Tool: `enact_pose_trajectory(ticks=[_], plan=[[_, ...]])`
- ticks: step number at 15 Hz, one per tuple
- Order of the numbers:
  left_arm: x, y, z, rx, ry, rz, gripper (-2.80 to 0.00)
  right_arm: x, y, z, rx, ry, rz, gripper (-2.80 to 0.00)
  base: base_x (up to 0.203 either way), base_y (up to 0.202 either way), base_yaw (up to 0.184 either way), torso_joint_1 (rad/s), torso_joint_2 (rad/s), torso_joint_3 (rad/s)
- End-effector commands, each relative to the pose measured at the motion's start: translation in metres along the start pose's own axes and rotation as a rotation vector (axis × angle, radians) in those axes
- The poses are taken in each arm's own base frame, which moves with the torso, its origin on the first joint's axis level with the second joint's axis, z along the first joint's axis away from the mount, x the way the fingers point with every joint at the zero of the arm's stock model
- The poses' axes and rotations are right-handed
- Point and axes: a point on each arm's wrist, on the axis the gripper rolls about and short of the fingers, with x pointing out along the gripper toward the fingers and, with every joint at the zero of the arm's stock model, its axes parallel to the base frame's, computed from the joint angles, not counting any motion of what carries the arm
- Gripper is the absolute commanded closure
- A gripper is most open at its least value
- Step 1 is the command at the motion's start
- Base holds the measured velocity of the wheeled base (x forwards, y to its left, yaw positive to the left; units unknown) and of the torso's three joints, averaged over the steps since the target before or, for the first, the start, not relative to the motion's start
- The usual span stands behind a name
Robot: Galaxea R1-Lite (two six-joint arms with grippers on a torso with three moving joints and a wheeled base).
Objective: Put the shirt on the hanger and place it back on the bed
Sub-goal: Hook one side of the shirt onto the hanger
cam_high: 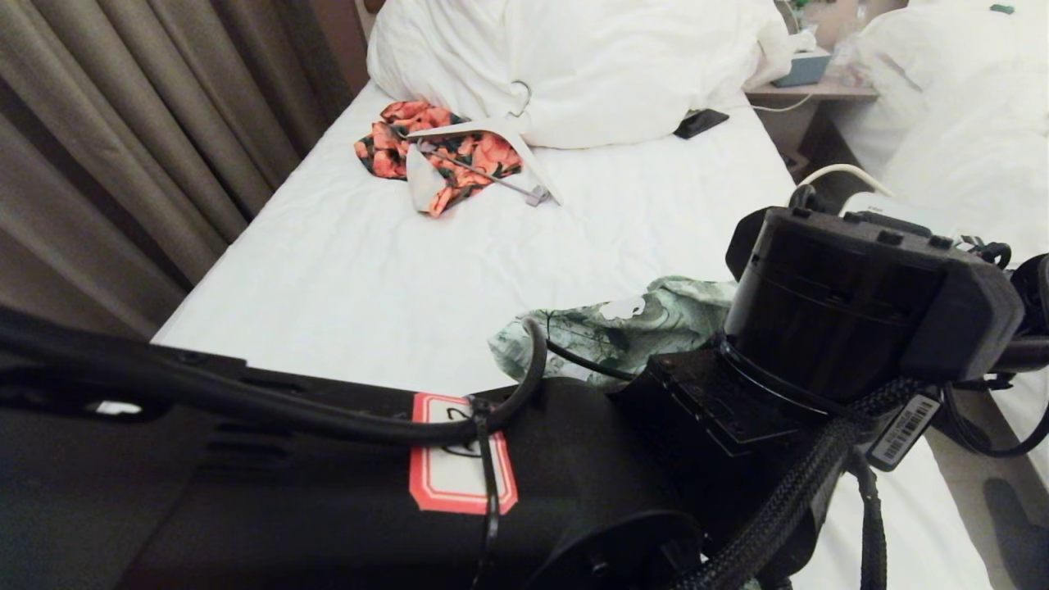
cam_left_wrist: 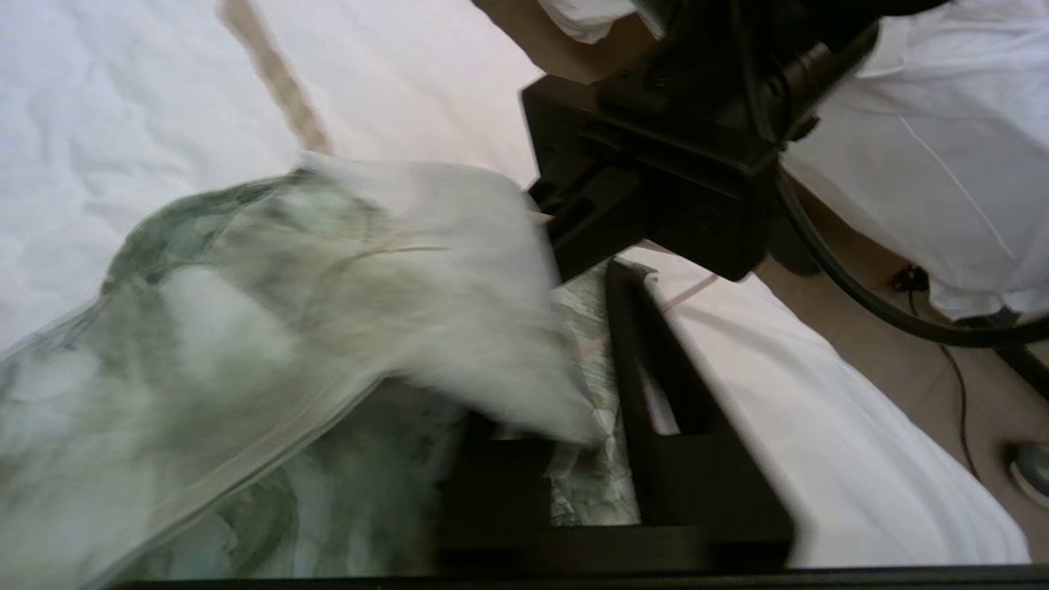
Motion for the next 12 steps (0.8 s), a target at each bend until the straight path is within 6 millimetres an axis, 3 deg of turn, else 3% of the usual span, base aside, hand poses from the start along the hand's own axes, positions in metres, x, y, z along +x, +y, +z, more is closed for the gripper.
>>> enact_pose_trajectory(ticks=[1, 6, 12], plan=[[0.003, -0.001, -0.003, 0.001, 0.005, 0.004, -2.80, 0.000, 0.001, -0.001, 0.000, -0.007, 0.005, 0.00, 0.000, 0.000, 0.000, 0.000, 0.00, 0.000], [-0.003, 0.001, -0.007, 0.009, 0.026, 0.000, -2.80, -0.001, 0.001, -0.001, -0.004, -0.007, 0.001, 0.00, 0.000, 0.000, 0.000, 0.000, 0.00, 0.000], [-0.014, 0.005, -0.050, 0.055, 0.170, -0.005, -2.80, -0.006, 0.002, 0.004, -0.022, -0.008, -0.014, 0.00, 0.000, 0.000, 0.000, 0.000, 0.00, 0.000]])
